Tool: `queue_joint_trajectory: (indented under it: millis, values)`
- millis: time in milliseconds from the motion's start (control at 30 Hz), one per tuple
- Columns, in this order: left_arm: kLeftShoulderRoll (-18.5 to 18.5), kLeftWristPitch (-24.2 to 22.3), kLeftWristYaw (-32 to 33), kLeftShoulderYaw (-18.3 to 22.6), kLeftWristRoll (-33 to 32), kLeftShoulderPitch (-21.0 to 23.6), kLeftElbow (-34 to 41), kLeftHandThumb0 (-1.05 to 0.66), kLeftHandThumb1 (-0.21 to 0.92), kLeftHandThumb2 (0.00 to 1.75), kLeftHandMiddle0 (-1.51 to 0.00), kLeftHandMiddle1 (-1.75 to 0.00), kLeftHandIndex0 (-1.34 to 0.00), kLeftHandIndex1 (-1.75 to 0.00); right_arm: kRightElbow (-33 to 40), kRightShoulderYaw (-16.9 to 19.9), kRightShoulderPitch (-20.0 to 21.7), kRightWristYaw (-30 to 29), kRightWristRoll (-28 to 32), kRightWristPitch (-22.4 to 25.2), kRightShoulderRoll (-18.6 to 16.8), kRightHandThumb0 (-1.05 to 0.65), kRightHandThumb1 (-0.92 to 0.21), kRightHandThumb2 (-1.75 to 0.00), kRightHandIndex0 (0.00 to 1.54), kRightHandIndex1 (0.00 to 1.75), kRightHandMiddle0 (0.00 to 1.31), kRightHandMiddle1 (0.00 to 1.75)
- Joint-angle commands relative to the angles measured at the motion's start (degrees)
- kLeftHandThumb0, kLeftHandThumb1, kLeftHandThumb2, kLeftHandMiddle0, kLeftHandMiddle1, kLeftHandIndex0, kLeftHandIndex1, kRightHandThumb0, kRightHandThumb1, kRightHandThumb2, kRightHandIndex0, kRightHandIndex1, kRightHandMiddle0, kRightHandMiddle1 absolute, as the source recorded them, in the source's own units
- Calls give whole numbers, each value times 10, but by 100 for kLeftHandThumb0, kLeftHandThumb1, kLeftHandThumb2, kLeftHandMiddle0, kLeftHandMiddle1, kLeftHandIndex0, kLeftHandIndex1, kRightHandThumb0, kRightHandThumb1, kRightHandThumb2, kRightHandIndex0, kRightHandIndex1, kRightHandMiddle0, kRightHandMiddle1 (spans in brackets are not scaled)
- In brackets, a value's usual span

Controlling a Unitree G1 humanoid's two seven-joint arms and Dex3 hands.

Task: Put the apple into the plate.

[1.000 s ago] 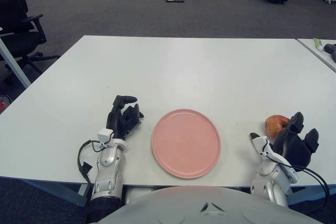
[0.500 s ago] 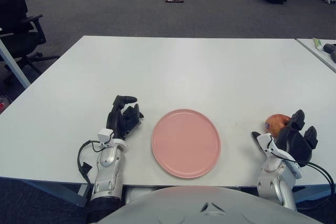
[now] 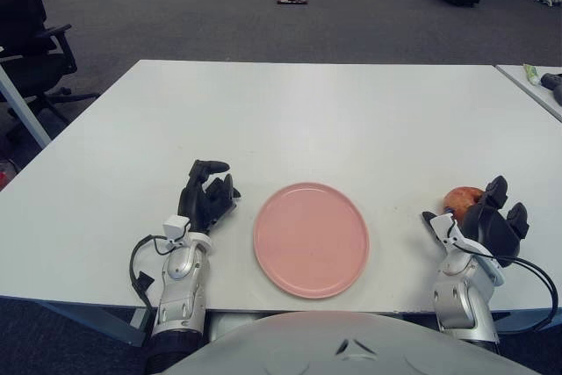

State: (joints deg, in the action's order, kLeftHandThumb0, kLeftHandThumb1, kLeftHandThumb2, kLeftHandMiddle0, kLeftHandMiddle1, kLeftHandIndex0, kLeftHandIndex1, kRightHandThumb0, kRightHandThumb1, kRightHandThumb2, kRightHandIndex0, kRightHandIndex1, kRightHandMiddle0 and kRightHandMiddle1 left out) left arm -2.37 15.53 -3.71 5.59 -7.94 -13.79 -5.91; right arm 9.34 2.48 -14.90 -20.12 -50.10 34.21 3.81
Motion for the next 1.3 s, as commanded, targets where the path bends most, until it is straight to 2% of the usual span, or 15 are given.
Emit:
queue_joint_trajectory:
  millis: [0, 867, 1000, 1200, 1267]
  values:
    - [0, -1, 2, 1, 1, -1, -3, -38, 72, 81, -72, -175, -32, -175, -36, -6, 17, 14, 22, 10, -1, -83, -70, -46, 0, 0, 0, 0]
    - [-2, -2, 1, 2, -3, -1, -4, -38, 71, 82, -72, -175, -32, -175, -142, -5, 135, -44, 59, 5, 16, -79, -70, -48, 0, 0, 0, 0]
    - [-2, 1, 0, 3, -4, -2, -5, -38, 72, 82, -72, -175, -32, -175, -161, -6, 152, -55, 65, 1, 18, -77, -67, -57, 0, 0, 0, 0]
    - [-3, 2, 0, 4, -6, -2, -6, -37, 72, 81, -72, -175, -31, -175, -186, -7, 169, -70, 77, -12, 23, -74, -64, -68, 0, 0, 0, 19]
    - [-4, 2, -1, 4, -8, -2, -5, -37, 72, 81, -72, -175, -31, -175, -206, -7, 177, -80, 85, -31, 29, -72, -65, -70, 1, 1, 0, 28]
